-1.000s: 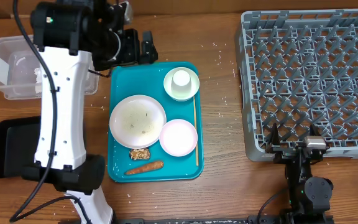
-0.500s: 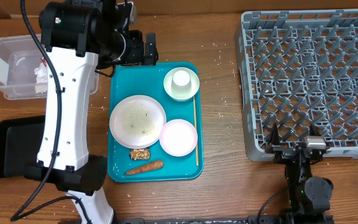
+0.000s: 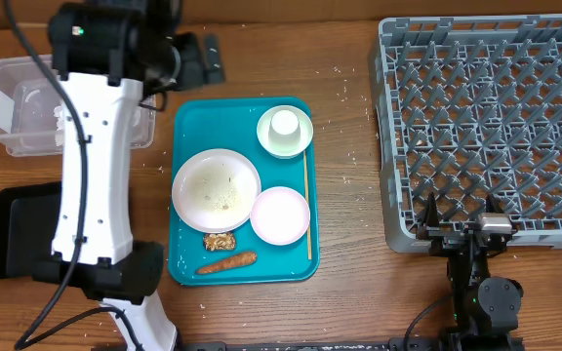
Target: Sort waste into correct bins and load items into the dishwasher
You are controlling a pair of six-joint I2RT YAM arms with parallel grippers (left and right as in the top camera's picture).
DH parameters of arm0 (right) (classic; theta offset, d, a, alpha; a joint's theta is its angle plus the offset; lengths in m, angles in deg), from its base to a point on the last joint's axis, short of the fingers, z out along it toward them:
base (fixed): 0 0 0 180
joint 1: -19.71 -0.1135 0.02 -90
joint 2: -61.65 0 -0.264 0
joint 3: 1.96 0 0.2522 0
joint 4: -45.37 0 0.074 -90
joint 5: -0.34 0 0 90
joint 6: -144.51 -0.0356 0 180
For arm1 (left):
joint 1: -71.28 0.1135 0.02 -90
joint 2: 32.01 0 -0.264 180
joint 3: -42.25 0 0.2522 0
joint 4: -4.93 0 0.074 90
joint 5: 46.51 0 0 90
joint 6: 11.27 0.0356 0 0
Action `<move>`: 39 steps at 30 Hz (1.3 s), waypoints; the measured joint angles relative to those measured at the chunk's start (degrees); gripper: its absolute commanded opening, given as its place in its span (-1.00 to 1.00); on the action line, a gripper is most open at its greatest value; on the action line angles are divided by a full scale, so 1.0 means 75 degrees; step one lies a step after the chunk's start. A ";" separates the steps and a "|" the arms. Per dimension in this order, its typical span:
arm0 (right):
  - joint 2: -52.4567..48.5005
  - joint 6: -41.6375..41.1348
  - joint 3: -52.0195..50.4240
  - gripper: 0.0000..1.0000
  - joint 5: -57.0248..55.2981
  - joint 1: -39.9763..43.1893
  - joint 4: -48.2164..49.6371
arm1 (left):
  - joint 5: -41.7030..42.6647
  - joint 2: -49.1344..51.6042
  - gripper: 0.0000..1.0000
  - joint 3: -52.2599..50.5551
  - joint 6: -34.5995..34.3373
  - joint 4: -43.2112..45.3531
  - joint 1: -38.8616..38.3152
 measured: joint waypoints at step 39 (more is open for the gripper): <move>-0.0038 -0.4575 0.0367 1.00 0.5794 0.0000 0.4642 | -0.3110 0.0003 1.00 -0.0029 -0.1180 0.0289 0.1746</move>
